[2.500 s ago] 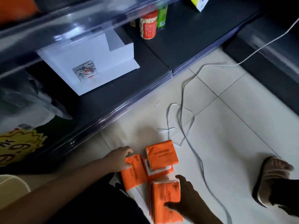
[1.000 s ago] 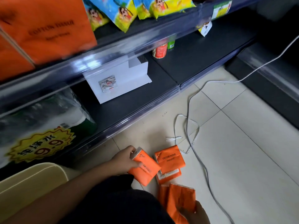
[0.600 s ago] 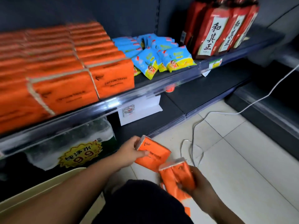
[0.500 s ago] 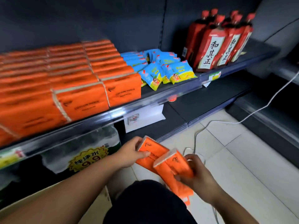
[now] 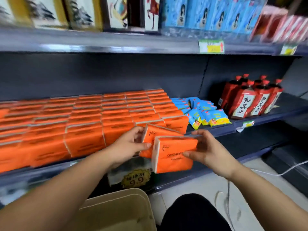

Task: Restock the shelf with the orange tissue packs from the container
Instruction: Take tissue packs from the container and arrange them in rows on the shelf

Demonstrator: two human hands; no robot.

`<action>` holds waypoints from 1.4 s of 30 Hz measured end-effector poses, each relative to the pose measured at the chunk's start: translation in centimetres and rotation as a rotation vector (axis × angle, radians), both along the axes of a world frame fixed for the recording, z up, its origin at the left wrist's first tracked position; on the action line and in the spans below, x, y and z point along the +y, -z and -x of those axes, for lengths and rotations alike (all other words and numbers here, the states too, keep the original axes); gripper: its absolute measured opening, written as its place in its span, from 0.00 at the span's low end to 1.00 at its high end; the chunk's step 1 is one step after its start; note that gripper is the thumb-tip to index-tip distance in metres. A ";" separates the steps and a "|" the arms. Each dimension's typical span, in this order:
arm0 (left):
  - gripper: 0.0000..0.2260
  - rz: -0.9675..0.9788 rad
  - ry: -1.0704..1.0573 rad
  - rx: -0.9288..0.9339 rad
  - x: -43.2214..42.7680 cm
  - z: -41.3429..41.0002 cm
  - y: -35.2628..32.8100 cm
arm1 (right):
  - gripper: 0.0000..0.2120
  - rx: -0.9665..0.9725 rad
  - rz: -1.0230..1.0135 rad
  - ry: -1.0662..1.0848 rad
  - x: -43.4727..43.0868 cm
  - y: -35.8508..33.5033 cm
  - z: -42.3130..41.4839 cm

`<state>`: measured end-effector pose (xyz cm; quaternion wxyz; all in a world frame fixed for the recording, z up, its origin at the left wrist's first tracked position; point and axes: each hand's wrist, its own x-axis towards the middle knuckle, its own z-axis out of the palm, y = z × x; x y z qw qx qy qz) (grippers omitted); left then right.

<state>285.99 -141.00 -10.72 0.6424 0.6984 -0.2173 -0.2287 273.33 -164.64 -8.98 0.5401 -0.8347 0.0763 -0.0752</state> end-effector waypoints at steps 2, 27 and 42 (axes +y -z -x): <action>0.17 0.047 -0.046 0.032 3.1 -0.3 -1.7 | 0.25 -0.021 0.005 -0.030 2.5 -1.6 -1.5; 0.36 0.132 -0.623 0.025 45.0 -0.8 -2.7 | 0.23 -0.095 -0.064 -0.598 43.9 -1.0 -17.0; 0.33 0.177 -0.699 0.124 58.1 -7.4 2.2 | 0.26 -0.155 0.788 -0.890 59.1 -3.2 -26.2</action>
